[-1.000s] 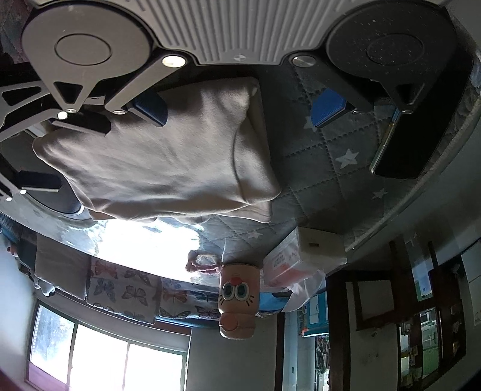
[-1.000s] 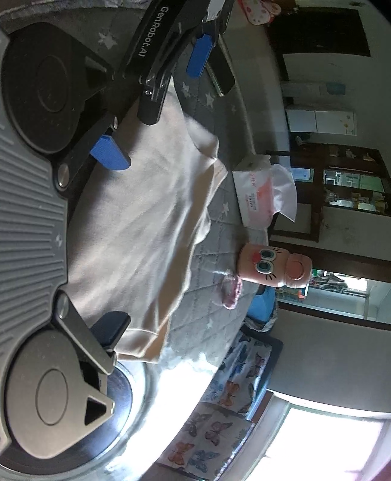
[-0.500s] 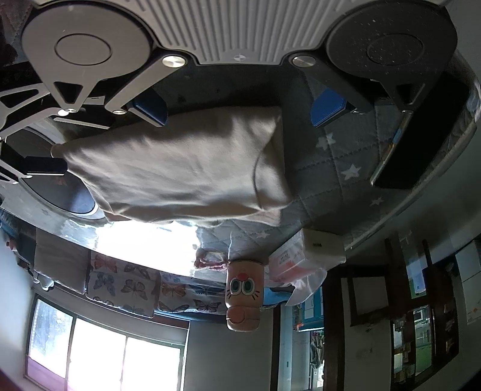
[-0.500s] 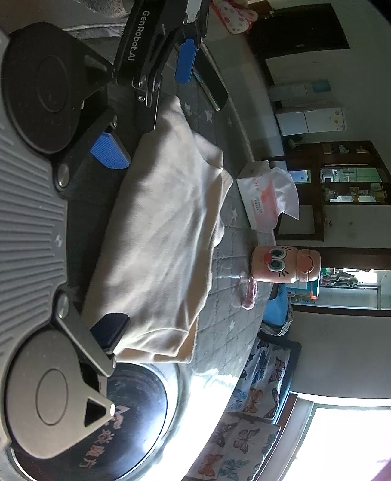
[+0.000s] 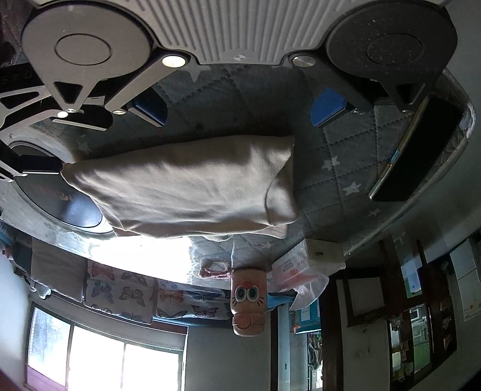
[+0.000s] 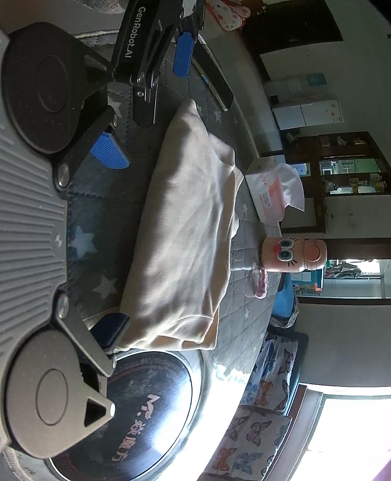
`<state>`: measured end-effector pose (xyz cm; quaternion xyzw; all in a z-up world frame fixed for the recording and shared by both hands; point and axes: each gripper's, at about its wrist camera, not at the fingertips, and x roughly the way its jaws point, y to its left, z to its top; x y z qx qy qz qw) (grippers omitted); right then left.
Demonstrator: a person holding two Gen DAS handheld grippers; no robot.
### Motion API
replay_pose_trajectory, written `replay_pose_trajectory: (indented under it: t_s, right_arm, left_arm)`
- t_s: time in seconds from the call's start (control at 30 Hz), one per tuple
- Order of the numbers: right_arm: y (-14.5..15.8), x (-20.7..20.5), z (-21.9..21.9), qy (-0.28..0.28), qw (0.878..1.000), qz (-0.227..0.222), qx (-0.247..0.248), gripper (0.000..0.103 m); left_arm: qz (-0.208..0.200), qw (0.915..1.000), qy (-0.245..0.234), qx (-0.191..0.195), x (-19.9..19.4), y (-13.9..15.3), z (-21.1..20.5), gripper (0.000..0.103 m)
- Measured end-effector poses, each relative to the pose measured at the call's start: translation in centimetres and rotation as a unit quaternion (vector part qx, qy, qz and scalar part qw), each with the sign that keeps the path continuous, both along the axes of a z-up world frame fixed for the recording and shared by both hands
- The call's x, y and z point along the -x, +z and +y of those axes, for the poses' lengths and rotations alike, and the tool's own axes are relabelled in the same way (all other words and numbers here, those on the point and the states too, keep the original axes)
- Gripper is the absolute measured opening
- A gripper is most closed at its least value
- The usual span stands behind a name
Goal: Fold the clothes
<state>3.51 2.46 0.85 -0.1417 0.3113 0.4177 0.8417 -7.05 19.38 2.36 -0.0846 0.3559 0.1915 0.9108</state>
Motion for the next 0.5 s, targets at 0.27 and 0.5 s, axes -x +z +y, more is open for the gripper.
replay_pose_trajectory:
  t_s: [0.27,0.5]
  right_arm:
    - [-0.5,0.5,-0.1,0.001,1.000,0.003,0.010,0.103]
    - [-0.9,1.0,-0.2,0.002,1.000,0.007,0.012,0.103]
  left_arm:
    - [0.005,1.0000,0.008,0.001,0.5,-0.3,-0.3,0.103]
    - [0.009,0.9999,0.012,-0.001,1.1,-0.5,-0.7,0.103]
